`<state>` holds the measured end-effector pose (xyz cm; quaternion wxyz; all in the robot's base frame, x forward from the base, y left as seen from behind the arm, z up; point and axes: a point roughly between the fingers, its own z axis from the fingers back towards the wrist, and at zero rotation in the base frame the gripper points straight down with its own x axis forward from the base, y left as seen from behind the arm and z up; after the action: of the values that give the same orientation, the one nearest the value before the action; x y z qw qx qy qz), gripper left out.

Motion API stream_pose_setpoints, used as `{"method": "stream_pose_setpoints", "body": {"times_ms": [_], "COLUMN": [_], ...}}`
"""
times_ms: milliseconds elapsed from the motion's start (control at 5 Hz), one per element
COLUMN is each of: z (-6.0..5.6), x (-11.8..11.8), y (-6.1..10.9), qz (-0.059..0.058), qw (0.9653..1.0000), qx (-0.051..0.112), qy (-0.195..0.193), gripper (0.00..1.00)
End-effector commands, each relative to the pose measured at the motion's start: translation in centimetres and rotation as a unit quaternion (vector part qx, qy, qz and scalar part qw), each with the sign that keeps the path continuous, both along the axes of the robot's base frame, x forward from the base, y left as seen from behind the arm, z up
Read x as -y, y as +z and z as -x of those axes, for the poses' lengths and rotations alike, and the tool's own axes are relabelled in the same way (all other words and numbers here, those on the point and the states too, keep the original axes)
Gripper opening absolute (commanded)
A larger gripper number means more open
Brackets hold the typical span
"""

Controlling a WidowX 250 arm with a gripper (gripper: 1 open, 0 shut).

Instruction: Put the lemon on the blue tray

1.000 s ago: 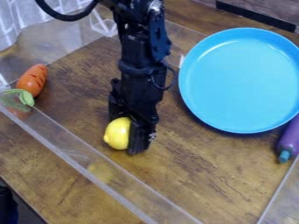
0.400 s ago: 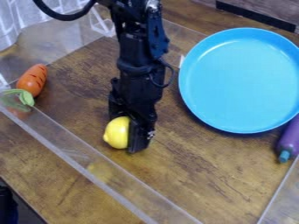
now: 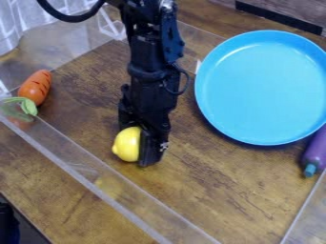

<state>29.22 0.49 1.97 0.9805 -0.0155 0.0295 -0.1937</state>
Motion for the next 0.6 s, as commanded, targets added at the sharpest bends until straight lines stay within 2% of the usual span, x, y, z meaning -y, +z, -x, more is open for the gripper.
{"method": "stream_pose_setpoints", "body": {"times_ms": [0,400], "z": [-0.5,-0.8], "x": [-0.3,0.0], "y": [1.1,2.2], "qz": [-0.005,-0.010], "qw": [0.9999,0.9996], "qx": [0.014,0.021], "qy": [-0.003,-0.015], "gripper": [0.00,0.00]}}
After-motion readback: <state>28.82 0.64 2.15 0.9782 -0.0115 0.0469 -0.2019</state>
